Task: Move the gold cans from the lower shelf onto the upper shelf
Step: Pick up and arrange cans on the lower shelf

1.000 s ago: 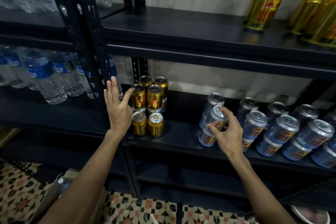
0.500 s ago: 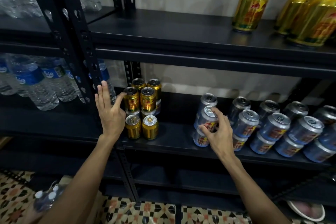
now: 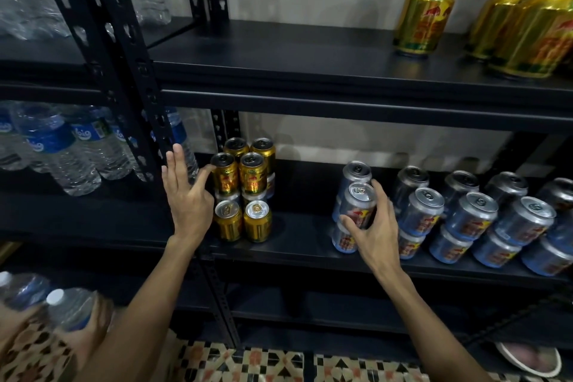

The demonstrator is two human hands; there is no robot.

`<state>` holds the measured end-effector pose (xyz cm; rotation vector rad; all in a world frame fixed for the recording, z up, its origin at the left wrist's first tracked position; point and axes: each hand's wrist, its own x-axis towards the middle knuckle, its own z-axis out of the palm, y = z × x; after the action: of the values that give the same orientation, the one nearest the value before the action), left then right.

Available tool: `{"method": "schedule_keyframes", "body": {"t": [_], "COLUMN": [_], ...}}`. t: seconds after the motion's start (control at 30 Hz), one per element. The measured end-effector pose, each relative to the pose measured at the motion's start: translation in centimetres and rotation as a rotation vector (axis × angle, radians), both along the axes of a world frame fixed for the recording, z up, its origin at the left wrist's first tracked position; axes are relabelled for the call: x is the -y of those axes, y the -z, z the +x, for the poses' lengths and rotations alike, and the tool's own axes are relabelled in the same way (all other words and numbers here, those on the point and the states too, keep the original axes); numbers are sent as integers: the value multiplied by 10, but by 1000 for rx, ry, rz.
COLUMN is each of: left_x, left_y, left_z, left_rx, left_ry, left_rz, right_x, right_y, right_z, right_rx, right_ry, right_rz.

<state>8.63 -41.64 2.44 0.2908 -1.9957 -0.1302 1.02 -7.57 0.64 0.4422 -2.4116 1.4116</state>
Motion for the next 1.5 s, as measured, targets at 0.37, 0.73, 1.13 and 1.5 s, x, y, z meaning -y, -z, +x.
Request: {"method": "schedule_keyframes", "body": {"t": [0.37,0.73,1.13,1.5], "left_x": [1,-1,3,5], "left_y": [3,2,1,1], "left_z": [-4,-5,2,5], "left_rx": [-14,-4,42,67], "left_ry": [-7,-2,-10,-2], "left_rz": [-9,32,4,-29], "right_x": [39,61,156,174], "right_y": [-15,-6,41,51], "right_z": [6,28,34,28], "right_rx": [-300,-466,212,214], "right_ry": [148,-63,-423,-379], "right_rz": [72,48,212,208]}}
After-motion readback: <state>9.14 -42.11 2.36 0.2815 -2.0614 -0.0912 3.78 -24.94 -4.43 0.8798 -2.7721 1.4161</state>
